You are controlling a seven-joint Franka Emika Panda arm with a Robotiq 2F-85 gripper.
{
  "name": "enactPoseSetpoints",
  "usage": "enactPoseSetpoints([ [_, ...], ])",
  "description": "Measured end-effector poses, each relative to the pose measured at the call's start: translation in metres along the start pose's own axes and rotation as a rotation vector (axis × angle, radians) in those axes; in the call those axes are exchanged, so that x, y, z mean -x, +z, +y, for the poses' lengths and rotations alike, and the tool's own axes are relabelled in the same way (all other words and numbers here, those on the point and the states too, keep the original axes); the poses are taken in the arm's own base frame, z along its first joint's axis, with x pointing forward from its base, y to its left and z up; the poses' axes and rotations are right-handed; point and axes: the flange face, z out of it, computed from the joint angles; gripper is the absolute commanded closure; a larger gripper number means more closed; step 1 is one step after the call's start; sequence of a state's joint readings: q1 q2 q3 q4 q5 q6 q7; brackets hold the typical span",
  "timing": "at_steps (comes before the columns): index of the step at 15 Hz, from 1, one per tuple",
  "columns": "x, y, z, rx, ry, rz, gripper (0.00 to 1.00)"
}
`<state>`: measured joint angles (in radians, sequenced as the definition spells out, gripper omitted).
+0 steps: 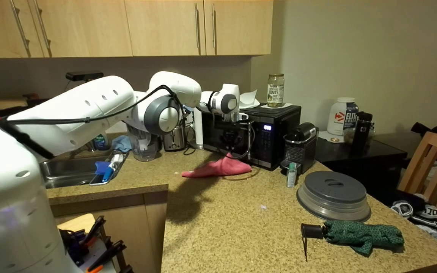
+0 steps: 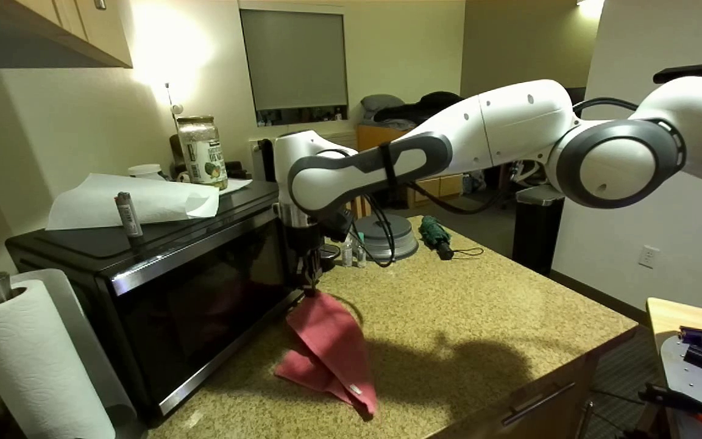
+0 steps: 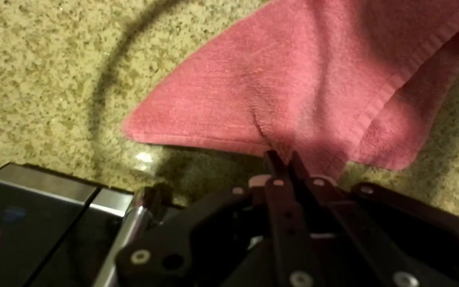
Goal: Spread the cloth on the table
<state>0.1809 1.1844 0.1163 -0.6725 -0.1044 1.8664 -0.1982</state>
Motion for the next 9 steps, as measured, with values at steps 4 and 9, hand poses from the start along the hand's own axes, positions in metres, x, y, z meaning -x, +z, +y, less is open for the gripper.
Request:
enactPoseSetpoints([
  [4, -0.007, -0.053, 0.005, 0.022, 0.035, 0.09, 0.94],
  [9, -0.013, -0.1, 0.0, 0.036, 0.076, 0.183, 0.95],
])
